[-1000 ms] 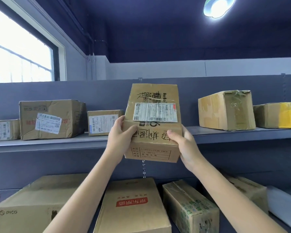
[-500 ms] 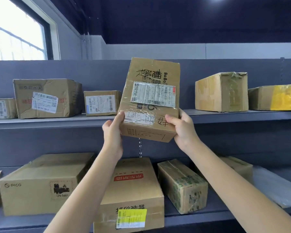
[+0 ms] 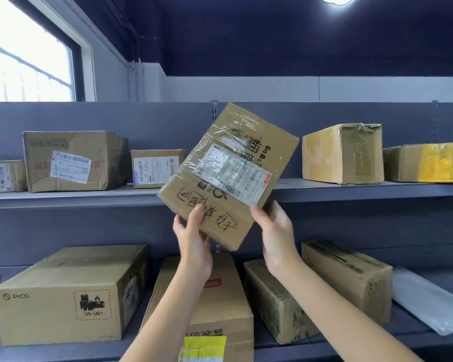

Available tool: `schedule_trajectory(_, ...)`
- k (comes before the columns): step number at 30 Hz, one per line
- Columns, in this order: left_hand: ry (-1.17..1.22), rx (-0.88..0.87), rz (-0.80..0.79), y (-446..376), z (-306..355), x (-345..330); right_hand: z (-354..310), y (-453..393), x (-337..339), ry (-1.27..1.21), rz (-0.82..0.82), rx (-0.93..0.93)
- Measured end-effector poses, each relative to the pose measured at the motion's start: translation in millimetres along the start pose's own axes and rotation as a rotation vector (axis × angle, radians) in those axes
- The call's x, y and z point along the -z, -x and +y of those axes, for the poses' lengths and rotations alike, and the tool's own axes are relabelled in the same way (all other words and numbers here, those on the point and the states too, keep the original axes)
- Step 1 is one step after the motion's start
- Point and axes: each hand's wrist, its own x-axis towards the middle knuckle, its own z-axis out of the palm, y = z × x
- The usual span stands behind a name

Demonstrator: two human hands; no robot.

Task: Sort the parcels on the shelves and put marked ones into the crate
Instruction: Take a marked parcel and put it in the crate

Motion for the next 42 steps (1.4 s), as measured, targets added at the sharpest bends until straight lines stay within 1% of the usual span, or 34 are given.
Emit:
schedule_trajectory(1,-0.028,-0.013,-0.005,-1,8,6,-5,-6,9,-0.015,0.043,0.014)
schedule_trajectory(3,-0.080,-0.011,-0.091,-4,28,22,-19,-20,32,-0.051,0.150,0.051)
schedule_trajectory(4,-0.095,-0.007,-0.144,-7,38,29,-27,-27,46,-0.055,0.178,0.048)
schedule_trajectory(5,-0.123,-0.013,-0.188,-8,49,34,-34,-33,58,-0.037,0.166,0.027)
schedule_trajectory(6,-0.173,-0.036,-0.218,-10,58,39,-40,-39,69,-0.001,0.101,-0.005)
schedule_trajectory(9,-0.338,-0.137,-0.289,-11,79,43,-44,-41,82,0.118,-0.212,-0.185)
schedule_trajectory(12,-0.390,-0.153,-0.350,-10,89,43,-38,-33,84,0.074,-0.420,-0.345)
schedule_trajectory(15,-0.386,-0.133,-0.359,-13,97,47,-31,-24,84,-0.016,-0.547,-0.383)
schedule_trajectory(17,-0.402,-0.129,-0.396,-14,100,52,-25,-20,82,-0.036,-0.572,-0.369)
schedule_trajectory(18,-0.418,-0.130,-0.406,-15,101,53,-22,-19,80,-0.044,-0.559,-0.358)
schedule_trajectory(20,-0.448,-0.123,-0.417,-15,105,56,-19,-15,74,-0.068,-0.484,-0.333)
schedule_trajectory(23,-0.492,-0.097,-0.422,-12,110,65,-14,-5,63,-0.108,-0.299,-0.348)
schedule_trajectory(25,-0.437,-0.088,-0.307,-2,105,81,-6,6,58,-0.189,-0.192,-0.389)
schedule_trajectory(27,-0.285,-0.146,-0.168,19,90,96,4,24,51,-0.266,-0.165,-0.403)
schedule_trajectory(29,-0.167,-0.160,-0.091,50,65,99,16,48,39,-0.318,-0.146,-0.409)
schedule_trajectory(31,-0.203,-0.129,-0.106,75,36,94,28,74,24,-0.336,-0.098,-0.414)
schedule_trajectory(33,-0.290,-0.090,-0.138,96,9,88,39,101,13,-0.358,-0.094,-0.404)
schedule_trajectory(35,-0.285,-0.042,-0.083,112,-5,94,51,125,8,-0.378,-0.096,-0.420)
schedule_trajectory(38,-0.230,0.009,0.031,127,-10,115,67,157,12,-0.387,-0.076,-0.528)
schedule_trajectory(40,-0.247,0.015,0.064,136,-8,129,77,176,13,-0.403,-0.088,-0.610)
schedule_trajectory(42,-0.295,0.024,0.067,146,-3,143,84,190,18,-0.404,-0.056,-0.645)
